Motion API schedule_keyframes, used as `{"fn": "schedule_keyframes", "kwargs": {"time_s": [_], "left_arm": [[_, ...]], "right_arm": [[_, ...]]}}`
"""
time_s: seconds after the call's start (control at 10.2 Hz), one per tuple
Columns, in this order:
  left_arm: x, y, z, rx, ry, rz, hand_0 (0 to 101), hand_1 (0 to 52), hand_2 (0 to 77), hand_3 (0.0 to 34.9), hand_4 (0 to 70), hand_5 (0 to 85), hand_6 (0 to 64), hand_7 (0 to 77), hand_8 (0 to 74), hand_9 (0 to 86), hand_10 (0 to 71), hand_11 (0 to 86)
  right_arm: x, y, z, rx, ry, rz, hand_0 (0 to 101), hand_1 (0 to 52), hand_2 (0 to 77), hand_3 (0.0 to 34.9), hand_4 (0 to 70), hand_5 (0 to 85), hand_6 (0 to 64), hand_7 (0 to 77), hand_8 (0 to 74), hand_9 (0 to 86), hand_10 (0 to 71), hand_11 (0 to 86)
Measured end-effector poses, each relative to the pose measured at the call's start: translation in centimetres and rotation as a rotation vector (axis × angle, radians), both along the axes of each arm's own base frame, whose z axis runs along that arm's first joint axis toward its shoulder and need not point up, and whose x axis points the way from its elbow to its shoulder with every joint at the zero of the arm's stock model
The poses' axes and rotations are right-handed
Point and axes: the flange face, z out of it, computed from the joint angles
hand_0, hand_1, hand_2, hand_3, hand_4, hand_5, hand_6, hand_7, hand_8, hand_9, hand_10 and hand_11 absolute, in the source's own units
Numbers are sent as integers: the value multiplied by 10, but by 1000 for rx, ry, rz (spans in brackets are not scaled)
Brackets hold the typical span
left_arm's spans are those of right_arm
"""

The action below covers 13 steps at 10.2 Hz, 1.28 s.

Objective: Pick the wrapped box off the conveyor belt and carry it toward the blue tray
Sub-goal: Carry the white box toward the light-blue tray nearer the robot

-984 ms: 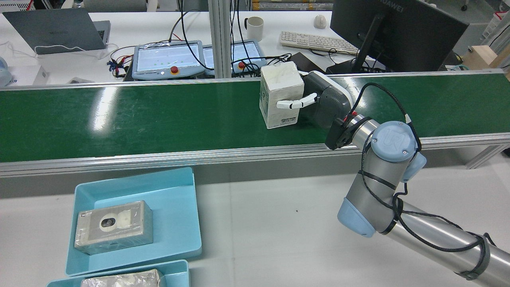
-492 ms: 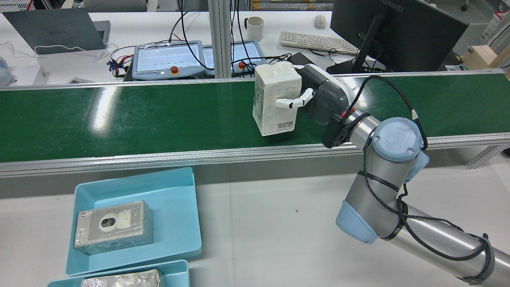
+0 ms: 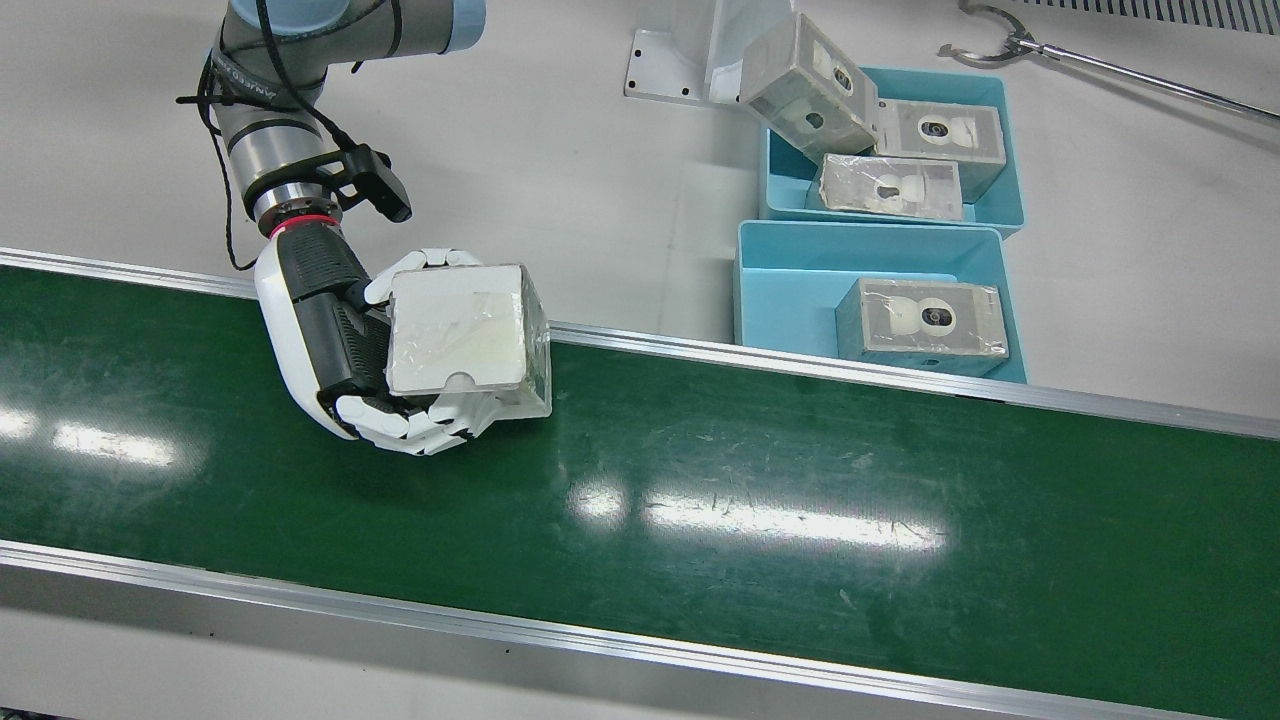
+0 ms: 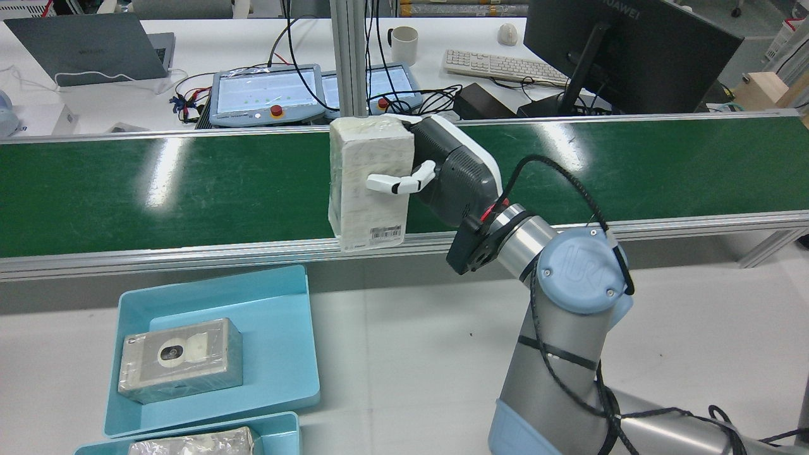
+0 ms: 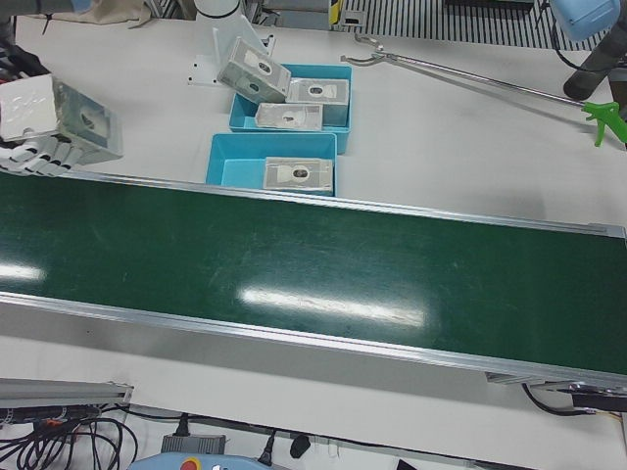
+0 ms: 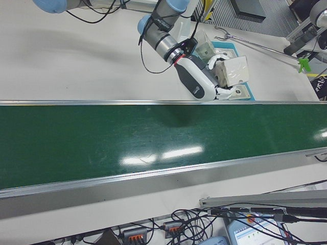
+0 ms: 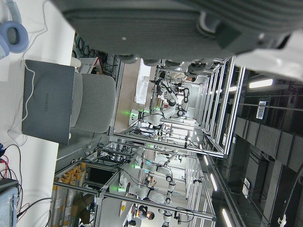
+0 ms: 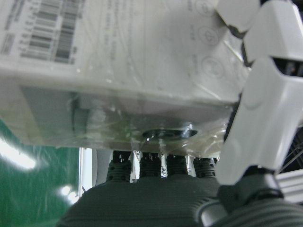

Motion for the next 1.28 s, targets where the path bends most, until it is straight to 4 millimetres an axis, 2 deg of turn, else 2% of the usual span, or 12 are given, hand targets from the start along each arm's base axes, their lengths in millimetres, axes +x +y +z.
{"fn": "schedule_keyframes", "kwargs": {"time_s": [0.2, 0.3, 0.39, 0.49, 0.59, 0.69, 0.79, 0.89, 0.98, 1.08, 1.18, 1.28], "left_arm": [[0, 0, 0, 0, 0, 0, 0, 0, 11, 0, 0, 11, 0, 5, 5, 0, 0, 5], [0, 0, 0, 0, 0, 0, 0, 0, 11, 0, 0, 11, 0, 5, 5, 0, 0, 5], [0, 0, 0, 0, 0, 0, 0, 0, 11, 0, 0, 11, 0, 5, 5, 0, 0, 5], [0, 0, 0, 0, 0, 0, 0, 0, 11, 0, 0, 11, 0, 5, 5, 0, 5, 0], [0, 0, 0, 0, 0, 0, 0, 0, 11, 0, 0, 11, 0, 5, 5, 0, 5, 0], [0, 0, 0, 0, 0, 0, 0, 0, 5, 0, 0, 11, 0, 5, 5, 0, 5, 0], [0, 0, 0, 0, 0, 0, 0, 0, 5, 0, 0, 11, 0, 5, 5, 0, 5, 0], [0, 0, 0, 0, 0, 0, 0, 0, 5, 0, 0, 11, 0, 5, 5, 0, 5, 0], [0, 0, 0, 0, 0, 0, 0, 0, 11, 0, 0, 11, 0, 5, 5, 0, 5, 0], [0, 0, 0, 0, 0, 0, 0, 0, 5, 0, 0, 11, 0, 5, 5, 0, 5, 0], [0, 0, 0, 0, 0, 0, 0, 0, 5, 0, 0, 11, 0, 5, 5, 0, 5, 0], [0, 0, 0, 0, 0, 0, 0, 0, 5, 0, 0, 11, 0, 5, 5, 0, 5, 0]], "right_arm": [[-48, 19, -31, 8, 33, 46, 479, 5, 420, 7, 431, 524, 442, 644, 567, 627, 551, 513], [-72, 18, -41, 17, 37, 60, 467, 5, 420, 5, 431, 551, 458, 704, 584, 671, 556, 540], [-98, 16, -45, 27, 34, 65, 486, 5, 420, 3, 425, 589, 524, 736, 671, 785, 562, 578], [-124, 18, -47, 34, 32, 57, 486, 5, 420, 3, 425, 589, 524, 736, 671, 785, 562, 578], [-147, 24, -48, 38, 33, 39, 489, 5, 420, 0, 415, 671, 616, 774, 704, 802, 567, 698], [-165, 32, -50, 42, 36, 18, 503, 5, 420, 0, 415, 671, 622, 774, 644, 818, 649, 862], [-176, 40, -50, 45, 37, 0, 503, 5, 420, 0, 415, 671, 622, 774, 644, 818, 649, 862], [-182, 46, -51, 49, 37, -15, 507, 5, 420, 2, 415, 671, 627, 774, 567, 802, 589, 862], [-186, 53, -52, 58, 33, -35, 536, 5, 420, 0, 425, 693, 502, 774, 398, 11, 360, 862], [-187, 60, -53, 68, 29, -56, 536, 5, 420, 0, 425, 693, 502, 774, 398, 11, 360, 862], [-186, 70, -49, 76, 25, -77, 543, 5, 420, 32, 382, 654, 409, 774, 284, 44, 229, 540], [-180, 78, -42, 80, 20, -90, 509, 71, 284, 110, 240, 518, 245, 774, 0, 27, 38, 545]]}}
